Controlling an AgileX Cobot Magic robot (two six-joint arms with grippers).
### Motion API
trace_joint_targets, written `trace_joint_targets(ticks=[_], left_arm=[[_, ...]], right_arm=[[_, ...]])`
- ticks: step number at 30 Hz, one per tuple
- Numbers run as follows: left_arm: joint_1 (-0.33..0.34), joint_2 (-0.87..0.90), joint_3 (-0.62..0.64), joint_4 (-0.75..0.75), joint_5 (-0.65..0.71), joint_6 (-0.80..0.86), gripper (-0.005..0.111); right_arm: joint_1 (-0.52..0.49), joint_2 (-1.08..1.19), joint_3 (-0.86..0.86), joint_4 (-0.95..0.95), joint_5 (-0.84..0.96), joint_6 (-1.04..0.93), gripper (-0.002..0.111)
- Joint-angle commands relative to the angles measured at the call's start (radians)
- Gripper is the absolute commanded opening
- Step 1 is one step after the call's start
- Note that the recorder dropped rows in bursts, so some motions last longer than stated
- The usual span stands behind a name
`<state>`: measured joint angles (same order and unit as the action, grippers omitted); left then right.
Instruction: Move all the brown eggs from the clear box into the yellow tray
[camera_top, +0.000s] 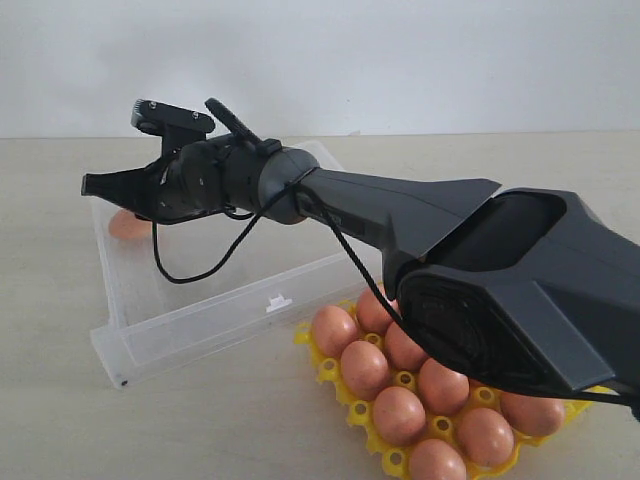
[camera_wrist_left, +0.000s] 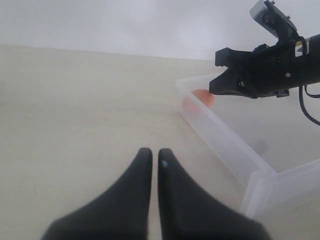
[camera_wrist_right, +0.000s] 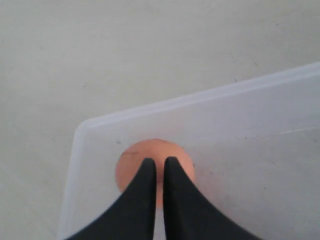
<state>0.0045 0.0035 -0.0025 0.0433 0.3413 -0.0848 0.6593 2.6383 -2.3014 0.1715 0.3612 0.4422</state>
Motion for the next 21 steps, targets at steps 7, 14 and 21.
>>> trace_joint_targets(ticks=[7,14,21], left_arm=[[0.003,-0.003,0.003,-0.003,-0.005,-0.001,0.004],[0.003,-0.003,0.003,-0.003,-0.005,-0.001,0.004],[0.003,-0.003,0.003,-0.003,-0.005,-0.001,0.004]], right_arm=[[0.003,-0.013,-0.007,0.016,-0.015,-0.390,0.059],[0.008,-0.013,-0.007,-0.009,-0.017,-0.819,0.059],[0.037,-0.013,-0.007,0.010,-0.020,-1.517,0.060]])
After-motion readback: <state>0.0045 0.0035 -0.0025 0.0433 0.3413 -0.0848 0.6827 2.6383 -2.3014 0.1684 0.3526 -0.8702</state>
